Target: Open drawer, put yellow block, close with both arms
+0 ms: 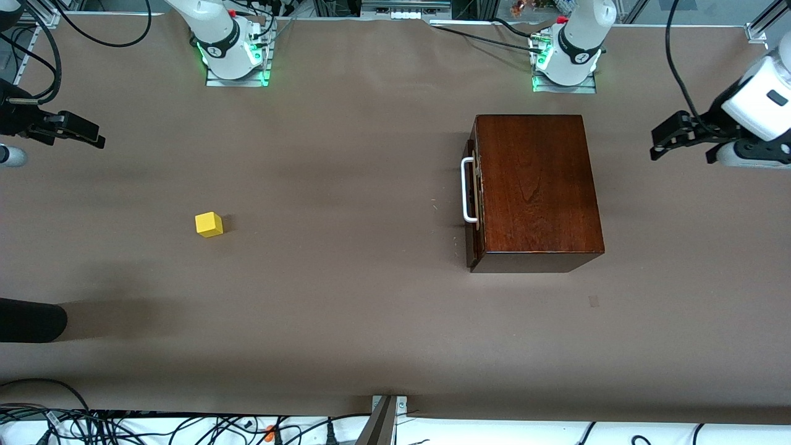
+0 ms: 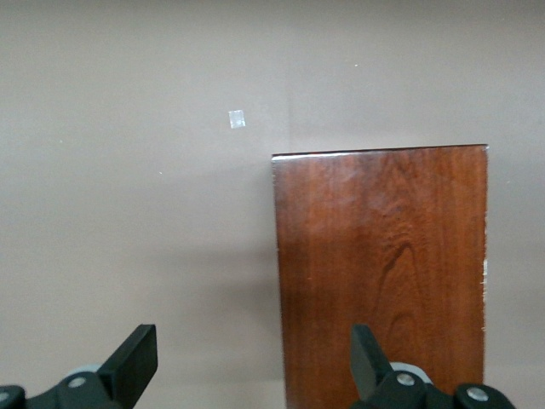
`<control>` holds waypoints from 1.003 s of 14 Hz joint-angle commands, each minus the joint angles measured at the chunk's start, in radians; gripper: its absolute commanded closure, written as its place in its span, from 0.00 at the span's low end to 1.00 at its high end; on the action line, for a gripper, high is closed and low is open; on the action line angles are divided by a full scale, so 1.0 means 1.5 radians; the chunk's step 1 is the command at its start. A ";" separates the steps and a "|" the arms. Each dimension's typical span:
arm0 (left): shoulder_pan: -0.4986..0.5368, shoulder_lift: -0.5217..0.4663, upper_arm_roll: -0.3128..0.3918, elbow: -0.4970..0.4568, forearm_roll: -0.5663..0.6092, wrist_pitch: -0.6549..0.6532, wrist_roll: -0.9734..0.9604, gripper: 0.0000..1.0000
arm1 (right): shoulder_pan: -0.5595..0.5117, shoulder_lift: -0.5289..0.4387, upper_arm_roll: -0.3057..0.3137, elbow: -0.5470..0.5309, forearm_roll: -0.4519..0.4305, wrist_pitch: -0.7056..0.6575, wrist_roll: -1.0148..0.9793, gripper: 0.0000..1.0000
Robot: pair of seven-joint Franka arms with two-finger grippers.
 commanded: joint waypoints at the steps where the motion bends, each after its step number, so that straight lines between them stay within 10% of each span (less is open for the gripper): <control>1: -0.011 -0.002 -0.077 0.009 -0.007 -0.007 -0.110 0.00 | -0.008 -0.008 0.004 0.004 0.012 -0.009 0.005 0.00; 7: -0.040 0.046 -0.309 0.011 0.039 -0.001 -0.409 0.00 | -0.008 -0.008 0.004 0.004 0.012 -0.009 0.005 0.00; 14: -0.235 0.203 -0.329 0.062 0.211 -0.004 -0.617 0.00 | -0.008 -0.008 0.003 0.004 0.012 -0.010 0.005 0.00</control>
